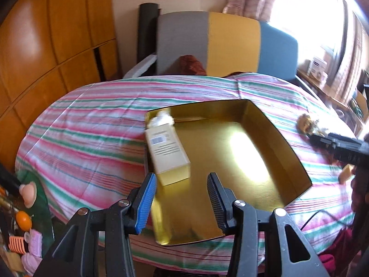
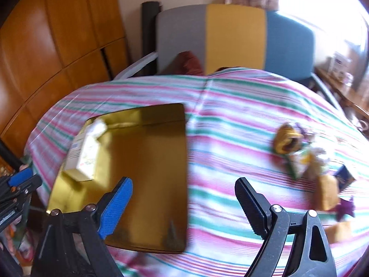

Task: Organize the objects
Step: 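Lower the white box into the gold tray and open the right gripper, then move the left gripper to the yellow sponge and close on it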

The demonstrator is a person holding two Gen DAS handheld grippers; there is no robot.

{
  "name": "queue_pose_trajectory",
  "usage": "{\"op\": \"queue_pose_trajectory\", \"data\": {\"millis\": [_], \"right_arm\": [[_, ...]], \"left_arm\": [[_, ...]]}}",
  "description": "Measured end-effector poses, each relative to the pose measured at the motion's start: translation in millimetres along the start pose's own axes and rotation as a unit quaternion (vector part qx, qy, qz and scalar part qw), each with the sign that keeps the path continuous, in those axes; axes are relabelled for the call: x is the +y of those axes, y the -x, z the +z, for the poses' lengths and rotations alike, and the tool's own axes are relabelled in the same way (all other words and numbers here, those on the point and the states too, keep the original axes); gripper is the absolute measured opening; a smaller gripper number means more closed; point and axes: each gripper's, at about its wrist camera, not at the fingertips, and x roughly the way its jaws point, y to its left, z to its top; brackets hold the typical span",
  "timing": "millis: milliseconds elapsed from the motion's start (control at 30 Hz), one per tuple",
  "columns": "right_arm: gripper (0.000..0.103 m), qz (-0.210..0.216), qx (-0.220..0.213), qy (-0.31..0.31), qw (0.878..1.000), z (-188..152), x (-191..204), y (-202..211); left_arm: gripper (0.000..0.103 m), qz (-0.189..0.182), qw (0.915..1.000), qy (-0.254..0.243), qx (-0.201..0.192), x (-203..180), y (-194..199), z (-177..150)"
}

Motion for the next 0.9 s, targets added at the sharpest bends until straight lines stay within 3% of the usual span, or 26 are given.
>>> {"op": "queue_pose_trajectory", "data": {"millis": [267, 500, 667, 700, 767, 900], "right_arm": [[0.093, -0.075, -0.025, -0.05, 0.996, 3, -86, 26], [0.095, -0.148, -0.048, -0.104, 0.982, -6, -172, 43], [0.095, -0.199, -0.06, -0.208, 0.956, -36, -237, 48], [0.095, -0.191, -0.052, -0.248, 0.948, -41, -252, 48], [0.095, -0.167, -0.077, -0.318, 0.93, -51, -274, 58], [0.096, -0.148, -0.078, -0.399, 0.902, -67, -303, 62]], "left_arm": [[0.046, -0.04, 0.9984, -0.041, 0.007, -42, -2, 5], [0.046, -0.075, 0.9947, -0.065, 0.026, -72, -9, 7], [0.046, -0.097, 0.9902, -0.093, 0.037, -98, -13, 7], [0.046, -0.102, 0.9889, -0.1, 0.04, -105, -14, 7], [0.046, -0.109, 0.9871, -0.11, 0.042, -115, -15, 7], [0.046, -0.127, 0.9829, -0.125, 0.047, -136, -19, 10]]}}
